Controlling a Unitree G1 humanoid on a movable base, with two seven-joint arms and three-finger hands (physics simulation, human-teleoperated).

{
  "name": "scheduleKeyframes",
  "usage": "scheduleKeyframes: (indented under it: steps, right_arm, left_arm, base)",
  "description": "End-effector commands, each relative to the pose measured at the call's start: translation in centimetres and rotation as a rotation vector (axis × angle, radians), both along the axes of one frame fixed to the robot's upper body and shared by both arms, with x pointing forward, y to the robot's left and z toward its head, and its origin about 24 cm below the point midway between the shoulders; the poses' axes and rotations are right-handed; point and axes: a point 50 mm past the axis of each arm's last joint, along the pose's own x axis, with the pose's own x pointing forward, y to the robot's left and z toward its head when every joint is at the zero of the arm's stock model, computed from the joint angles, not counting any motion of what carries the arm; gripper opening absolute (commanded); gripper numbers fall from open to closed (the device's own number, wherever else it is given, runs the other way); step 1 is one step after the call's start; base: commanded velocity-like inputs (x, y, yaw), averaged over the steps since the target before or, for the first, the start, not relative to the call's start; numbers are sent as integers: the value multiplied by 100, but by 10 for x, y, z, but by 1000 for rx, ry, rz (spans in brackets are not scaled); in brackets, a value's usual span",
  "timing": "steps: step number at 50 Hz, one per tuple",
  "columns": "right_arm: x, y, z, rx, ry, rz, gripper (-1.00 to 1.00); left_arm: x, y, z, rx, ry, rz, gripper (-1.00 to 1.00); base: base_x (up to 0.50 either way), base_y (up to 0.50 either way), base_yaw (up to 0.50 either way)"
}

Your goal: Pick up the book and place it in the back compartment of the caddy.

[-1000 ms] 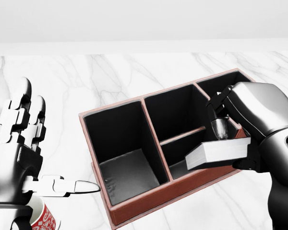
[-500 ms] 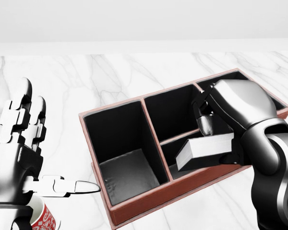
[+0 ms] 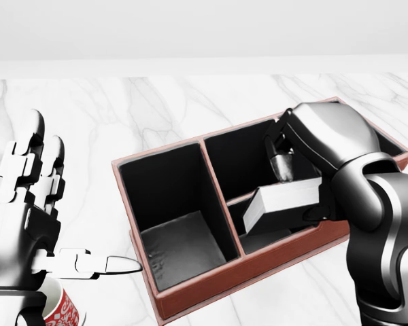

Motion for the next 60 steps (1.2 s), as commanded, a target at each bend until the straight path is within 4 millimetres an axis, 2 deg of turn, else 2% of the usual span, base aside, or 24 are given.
scheduleKeyframes:
  steps: [1, 19, 60]
  right_arm:
    - [5, 0, 5, -3, -22, -12, -100]
    - [21, -2, -1, 22, -29, -17, -100]
    - [41, -2, -19, 24, -7, -24, -100]
  left_arm:
    - [0, 0, 0, 0, 0, 0, 100]
    - [0, 0, 0, 0, -1, 0, 100]
    - [0, 0, -1, 1, 5, 1, 100]
  base:
    - [0, 0, 0]
    - [0, 0, 0]
    - [0, 0, 0]
